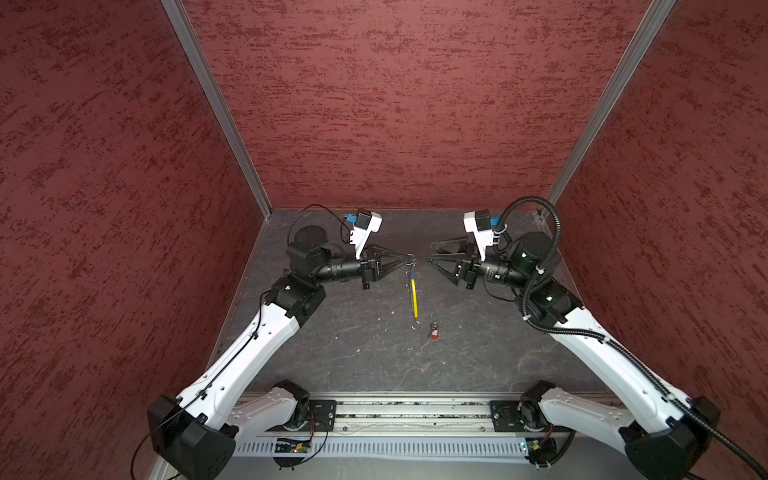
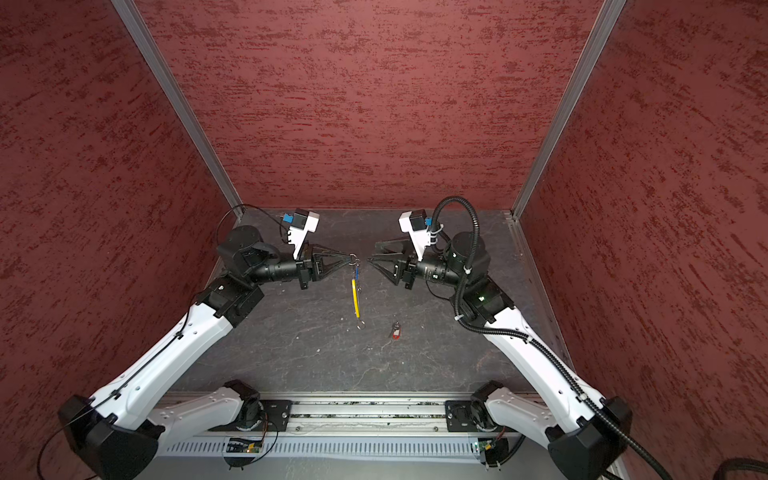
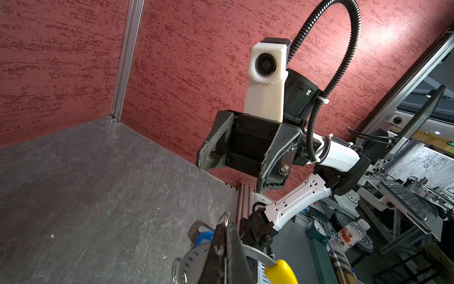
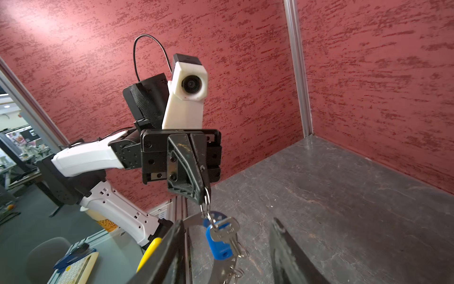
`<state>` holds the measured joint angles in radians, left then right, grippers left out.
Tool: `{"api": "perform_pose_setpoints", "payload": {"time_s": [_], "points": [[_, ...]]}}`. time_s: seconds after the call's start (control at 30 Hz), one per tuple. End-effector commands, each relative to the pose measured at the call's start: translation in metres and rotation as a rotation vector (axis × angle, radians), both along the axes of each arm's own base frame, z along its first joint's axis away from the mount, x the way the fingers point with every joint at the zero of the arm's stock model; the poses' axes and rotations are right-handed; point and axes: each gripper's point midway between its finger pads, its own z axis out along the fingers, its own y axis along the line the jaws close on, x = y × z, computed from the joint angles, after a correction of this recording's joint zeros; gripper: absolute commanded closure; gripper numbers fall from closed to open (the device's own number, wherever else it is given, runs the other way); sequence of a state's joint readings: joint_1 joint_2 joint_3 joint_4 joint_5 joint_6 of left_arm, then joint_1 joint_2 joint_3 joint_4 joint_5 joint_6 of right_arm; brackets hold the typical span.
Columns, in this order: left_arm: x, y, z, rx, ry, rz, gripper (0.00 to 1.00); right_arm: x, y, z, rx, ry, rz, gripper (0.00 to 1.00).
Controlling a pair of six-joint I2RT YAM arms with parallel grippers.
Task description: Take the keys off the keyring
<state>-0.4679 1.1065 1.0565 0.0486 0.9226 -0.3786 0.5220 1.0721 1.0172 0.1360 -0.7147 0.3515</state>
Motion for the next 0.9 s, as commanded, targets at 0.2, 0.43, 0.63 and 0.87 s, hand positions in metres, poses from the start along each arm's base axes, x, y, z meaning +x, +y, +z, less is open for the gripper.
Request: {"api": "perform_pose_setpoints", "payload": {"time_s": [0.2, 0.43, 0.63, 0.87], "points": [[0.001, -0.009, 0.012, -0.052, -0.032, -0.094, 1.00, 0.013, -0.011, 0.018, 0.070, -0.024, -0.107, 0.30], [-0.014, -0.016, 0.015, -0.055, -0.055, -0.153, 1.00, -0.013, 0.008, 0.032, 0.092, -0.079, 0.125, 0.32], [-0.021, -0.015, 0.021, -0.067, -0.068, -0.171, 1.00, -0.022, 0.011, 0.032, 0.071, -0.090, 0.187, 0.35], [-0.021, -0.014, 0.021, -0.066, -0.072, -0.165, 1.00, -0.024, 0.012, 0.020, 0.038, -0.058, 0.203, 0.40]]}}
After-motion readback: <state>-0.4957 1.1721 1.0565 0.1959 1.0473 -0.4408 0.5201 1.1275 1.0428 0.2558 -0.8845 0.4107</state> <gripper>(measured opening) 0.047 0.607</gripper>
